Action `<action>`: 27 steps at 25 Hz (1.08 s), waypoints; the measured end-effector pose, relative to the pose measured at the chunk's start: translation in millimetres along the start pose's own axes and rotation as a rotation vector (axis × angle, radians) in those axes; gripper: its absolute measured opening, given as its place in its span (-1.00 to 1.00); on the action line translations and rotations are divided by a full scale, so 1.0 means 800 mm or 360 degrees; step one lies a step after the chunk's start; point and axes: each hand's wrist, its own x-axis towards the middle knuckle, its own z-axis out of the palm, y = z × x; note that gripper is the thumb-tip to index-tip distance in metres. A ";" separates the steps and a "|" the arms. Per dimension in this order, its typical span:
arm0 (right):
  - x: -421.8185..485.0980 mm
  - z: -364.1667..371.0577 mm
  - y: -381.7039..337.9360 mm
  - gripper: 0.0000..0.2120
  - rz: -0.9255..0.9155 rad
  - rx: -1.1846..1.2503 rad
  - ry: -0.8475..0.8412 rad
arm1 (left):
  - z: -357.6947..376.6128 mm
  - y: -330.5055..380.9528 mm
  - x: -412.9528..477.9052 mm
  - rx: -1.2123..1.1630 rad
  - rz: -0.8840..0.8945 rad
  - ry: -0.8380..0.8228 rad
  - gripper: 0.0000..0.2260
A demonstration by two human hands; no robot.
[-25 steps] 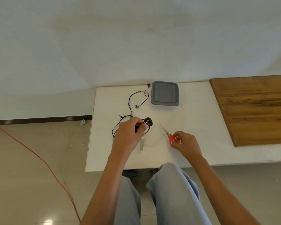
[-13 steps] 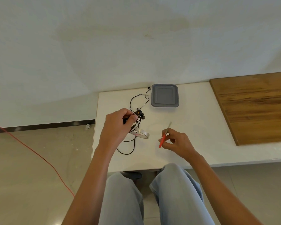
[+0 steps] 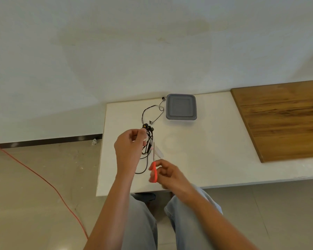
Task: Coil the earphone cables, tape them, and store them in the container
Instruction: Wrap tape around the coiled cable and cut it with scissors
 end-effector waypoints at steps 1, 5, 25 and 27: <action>0.000 0.012 0.002 -0.88 0.0075 0.0146 -0.0018 | 0.004 -0.004 -0.002 -0.0074 -0.0104 0.0021 -0.83; 0.002 0.029 0.006 -0.74 0.0307 0.0674 -0.0187 | 0.005 -0.016 -0.007 -0.0198 -0.0276 0.0050 -0.78; 0.029 0.008 0.011 -0.63 -0.0005 0.1032 -0.0138 | 0.016 -0.020 -0.022 -0.0926 -0.0845 -0.0040 -0.77; 0.029 0.007 0.013 -0.71 -0.0011 0.1013 -0.0098 | 0.017 -0.020 -0.020 -0.1021 -0.0888 -0.0054 -0.77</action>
